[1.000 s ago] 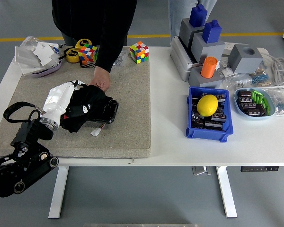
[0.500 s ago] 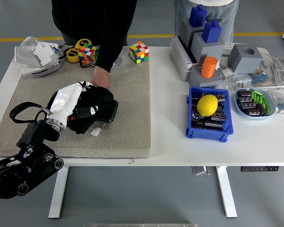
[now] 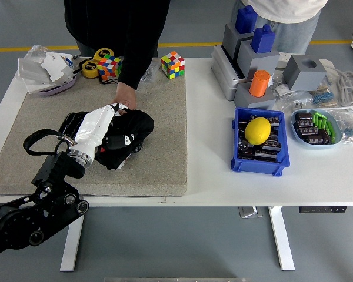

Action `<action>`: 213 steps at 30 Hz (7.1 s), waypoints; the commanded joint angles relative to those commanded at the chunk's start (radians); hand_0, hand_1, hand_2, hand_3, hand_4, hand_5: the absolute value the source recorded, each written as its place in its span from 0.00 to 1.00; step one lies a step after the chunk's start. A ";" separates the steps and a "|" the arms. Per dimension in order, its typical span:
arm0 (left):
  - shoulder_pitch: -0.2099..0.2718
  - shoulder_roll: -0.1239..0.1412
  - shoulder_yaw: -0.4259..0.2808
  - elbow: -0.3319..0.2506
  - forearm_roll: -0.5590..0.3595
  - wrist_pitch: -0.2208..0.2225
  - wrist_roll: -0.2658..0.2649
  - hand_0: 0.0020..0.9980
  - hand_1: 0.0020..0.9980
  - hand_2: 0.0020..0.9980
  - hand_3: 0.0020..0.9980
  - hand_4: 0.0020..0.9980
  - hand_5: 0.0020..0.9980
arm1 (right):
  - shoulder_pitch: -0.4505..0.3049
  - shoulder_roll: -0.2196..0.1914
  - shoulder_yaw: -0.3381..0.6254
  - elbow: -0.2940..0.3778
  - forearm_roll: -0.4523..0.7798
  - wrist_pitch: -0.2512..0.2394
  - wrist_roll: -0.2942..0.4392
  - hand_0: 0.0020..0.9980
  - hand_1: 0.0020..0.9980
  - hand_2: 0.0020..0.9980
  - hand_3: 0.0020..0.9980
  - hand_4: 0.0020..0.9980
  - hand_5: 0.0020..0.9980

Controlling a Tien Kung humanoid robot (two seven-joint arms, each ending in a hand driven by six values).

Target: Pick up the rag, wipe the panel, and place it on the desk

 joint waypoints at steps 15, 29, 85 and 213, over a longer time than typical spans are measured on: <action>0.015 0.018 -0.020 0.035 0.000 0.004 -0.014 0.20 0.11 0.39 0.67 0.64 0.00 | -0.003 0.000 0.001 0.001 -0.001 0.000 -0.002 0.73 0.66 0.68 0.63 1.00 0.61; 0.023 0.055 -0.078 0.120 -0.014 0.002 -0.038 0.20 0.11 0.39 0.67 0.64 0.01 | -0.006 0.002 0.003 0.002 -0.003 -0.001 -0.004 0.73 0.66 0.68 0.63 1.00 0.61; 0.031 0.076 -0.139 0.167 0.009 0.001 -0.047 0.20 0.11 0.39 0.67 0.63 0.02 | -0.002 0.002 0.012 0.006 -0.014 -0.003 -0.009 0.72 0.66 0.68 0.63 1.00 0.61; 0.054 0.145 -0.189 0.210 0.009 -0.012 -0.041 0.20 0.11 0.40 0.67 0.63 0.05 | 0.011 0.002 -0.012 0.009 -0.021 -0.003 -0.013 0.73 0.66 0.68 0.63 1.00 0.61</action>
